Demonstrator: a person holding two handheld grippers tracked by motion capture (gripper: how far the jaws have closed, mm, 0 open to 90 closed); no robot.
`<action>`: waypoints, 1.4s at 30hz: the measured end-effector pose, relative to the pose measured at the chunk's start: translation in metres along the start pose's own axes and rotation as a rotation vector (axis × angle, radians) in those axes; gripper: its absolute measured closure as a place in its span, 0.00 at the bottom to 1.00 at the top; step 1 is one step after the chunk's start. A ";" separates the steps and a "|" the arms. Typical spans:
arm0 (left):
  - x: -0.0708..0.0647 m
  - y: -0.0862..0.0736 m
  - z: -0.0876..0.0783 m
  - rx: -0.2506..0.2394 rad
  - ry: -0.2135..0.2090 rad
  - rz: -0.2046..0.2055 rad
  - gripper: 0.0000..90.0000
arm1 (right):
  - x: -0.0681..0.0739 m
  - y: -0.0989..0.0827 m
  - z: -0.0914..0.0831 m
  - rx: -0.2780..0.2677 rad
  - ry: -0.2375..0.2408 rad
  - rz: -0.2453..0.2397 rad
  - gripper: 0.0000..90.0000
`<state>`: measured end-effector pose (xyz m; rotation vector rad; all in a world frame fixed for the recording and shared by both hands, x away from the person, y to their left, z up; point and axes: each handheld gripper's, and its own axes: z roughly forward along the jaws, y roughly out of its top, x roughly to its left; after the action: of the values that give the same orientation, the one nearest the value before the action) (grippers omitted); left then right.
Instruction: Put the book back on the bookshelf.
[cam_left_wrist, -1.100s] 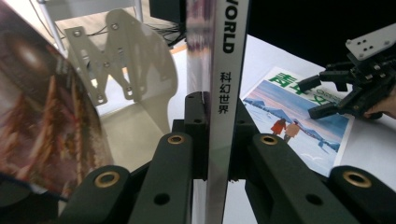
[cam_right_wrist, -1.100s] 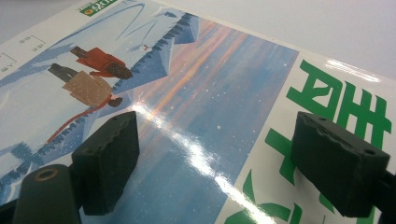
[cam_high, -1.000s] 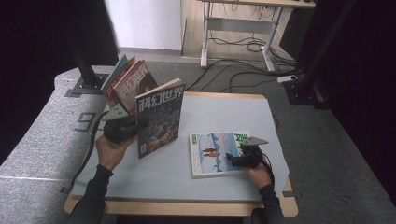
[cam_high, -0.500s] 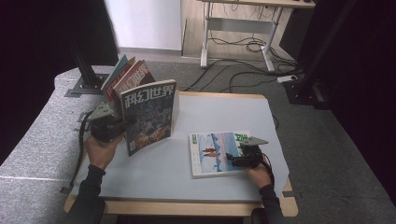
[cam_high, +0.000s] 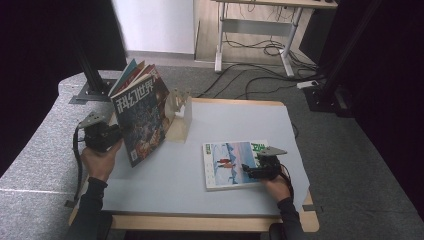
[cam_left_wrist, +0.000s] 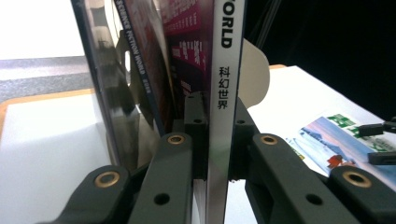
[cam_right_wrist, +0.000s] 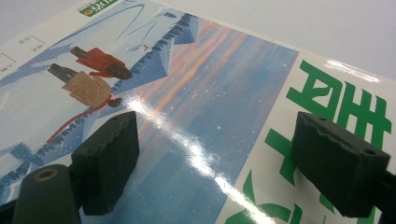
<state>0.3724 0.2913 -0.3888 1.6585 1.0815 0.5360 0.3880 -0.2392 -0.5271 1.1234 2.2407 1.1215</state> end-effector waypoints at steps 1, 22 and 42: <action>-0.001 0.000 0.002 0.007 0.007 0.006 0.92 | 0.000 0.000 0.000 0.000 0.000 0.000 0.16; -0.005 0.007 0.018 -0.017 0.075 -0.002 0.92 | 0.000 0.000 0.000 0.000 0.000 0.000 0.16; -0.008 0.008 0.042 -0.014 0.085 0.038 0.92 | 0.000 0.000 0.000 -0.001 0.001 0.000 0.16</action>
<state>0.4042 0.2622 -0.3950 1.6596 1.1077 0.6421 0.3881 -0.2393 -0.5272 1.1226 2.2407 1.1227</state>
